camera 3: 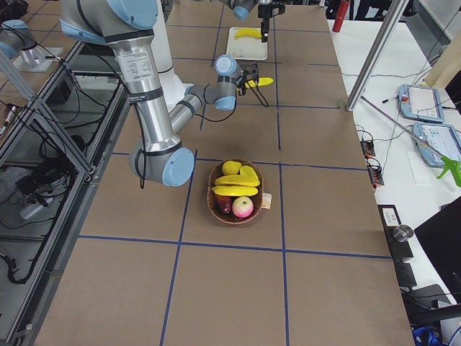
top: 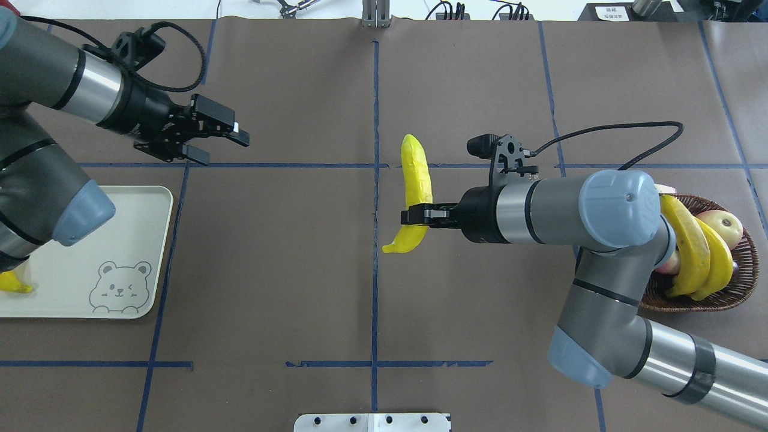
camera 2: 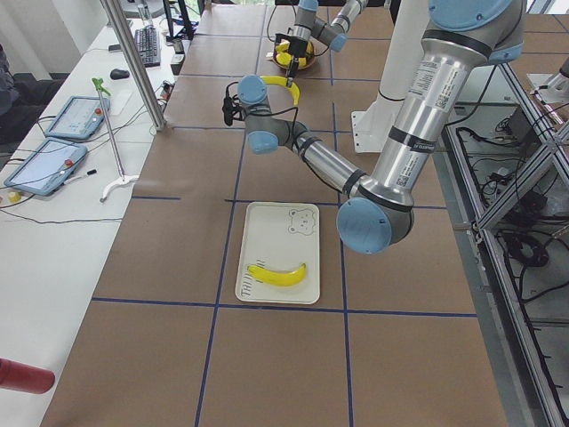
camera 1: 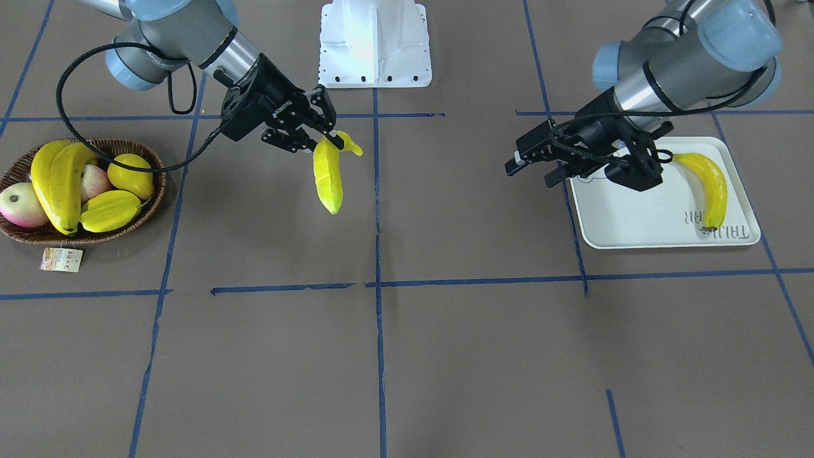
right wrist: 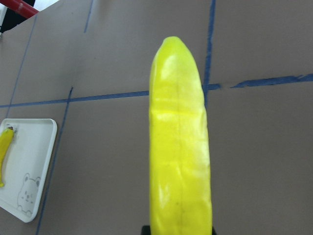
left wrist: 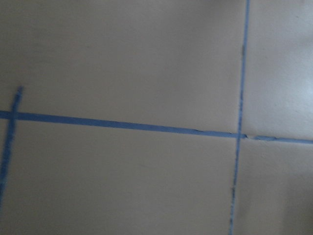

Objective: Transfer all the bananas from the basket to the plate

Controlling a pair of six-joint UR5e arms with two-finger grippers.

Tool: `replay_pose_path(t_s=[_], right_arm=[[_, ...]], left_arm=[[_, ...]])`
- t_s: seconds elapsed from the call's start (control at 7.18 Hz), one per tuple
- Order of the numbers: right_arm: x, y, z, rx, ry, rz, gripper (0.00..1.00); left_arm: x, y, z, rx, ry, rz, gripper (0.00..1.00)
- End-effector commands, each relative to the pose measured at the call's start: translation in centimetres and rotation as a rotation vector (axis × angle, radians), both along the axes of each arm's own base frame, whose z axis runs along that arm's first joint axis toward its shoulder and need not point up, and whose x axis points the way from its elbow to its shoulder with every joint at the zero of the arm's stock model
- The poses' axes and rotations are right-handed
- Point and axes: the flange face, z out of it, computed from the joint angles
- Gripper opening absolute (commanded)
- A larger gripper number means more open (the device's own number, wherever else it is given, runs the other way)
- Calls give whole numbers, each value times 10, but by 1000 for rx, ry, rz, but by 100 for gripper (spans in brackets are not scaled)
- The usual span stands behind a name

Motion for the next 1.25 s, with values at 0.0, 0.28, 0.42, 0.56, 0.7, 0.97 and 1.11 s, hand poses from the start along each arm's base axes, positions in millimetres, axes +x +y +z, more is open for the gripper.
replay_pose_path(t_s=[0.0,0.28,0.42,0.56,0.7,0.97,1.11], right_arm=[[-37,13,-30,13,-45,19,10],[-58,21,-47,23,-61,45,10],[-59,22,-50,24,-67,46,10],[-59,22,-59,18,-82,48,10],[-61,21,-67,14,-94,53,10],[-67,25,-73,15,-102,69,10],[-67,25,-74,11,-103,69,10]], left_arm=[[37,1,-54,38,51,38,99],[62,11,-70,44,58,14,99],[78,20,-81,21,70,4,99],[90,27,-83,25,69,-8,99],[103,34,-87,19,72,-17,99],[120,43,-90,-10,73,-33,89],[124,45,-91,-14,74,-38,72]])
